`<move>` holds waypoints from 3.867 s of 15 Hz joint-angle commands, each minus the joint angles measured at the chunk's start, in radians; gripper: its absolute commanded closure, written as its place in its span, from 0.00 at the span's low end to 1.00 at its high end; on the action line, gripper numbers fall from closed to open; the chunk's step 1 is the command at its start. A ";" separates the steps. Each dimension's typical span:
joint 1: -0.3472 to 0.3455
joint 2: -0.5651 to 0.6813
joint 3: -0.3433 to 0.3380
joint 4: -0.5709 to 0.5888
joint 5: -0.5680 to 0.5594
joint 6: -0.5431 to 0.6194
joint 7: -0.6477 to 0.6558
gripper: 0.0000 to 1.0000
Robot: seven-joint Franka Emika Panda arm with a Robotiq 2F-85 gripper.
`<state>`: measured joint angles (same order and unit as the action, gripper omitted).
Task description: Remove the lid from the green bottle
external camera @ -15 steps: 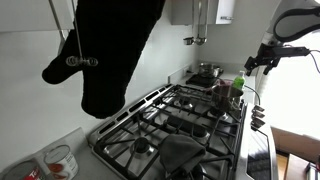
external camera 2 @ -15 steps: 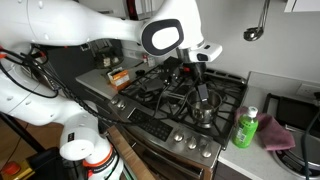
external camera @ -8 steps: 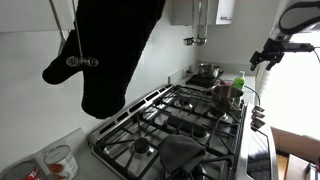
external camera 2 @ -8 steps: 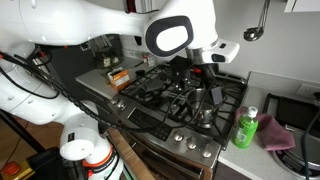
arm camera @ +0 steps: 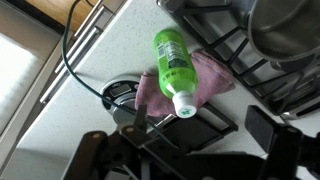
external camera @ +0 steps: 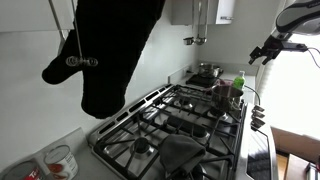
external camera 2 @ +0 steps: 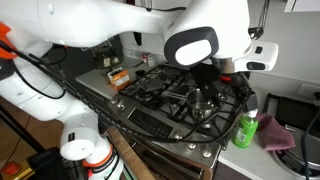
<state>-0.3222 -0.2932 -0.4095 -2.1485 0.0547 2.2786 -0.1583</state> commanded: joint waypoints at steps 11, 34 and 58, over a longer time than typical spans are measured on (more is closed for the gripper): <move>-0.007 0.230 -0.004 0.142 0.116 0.018 -0.053 0.00; -0.021 0.304 0.019 0.188 0.147 0.012 -0.126 0.82; -0.039 0.340 0.024 0.227 0.168 0.015 -0.229 0.00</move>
<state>-0.3412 0.0245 -0.3931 -1.9371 0.1968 2.3112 -0.3462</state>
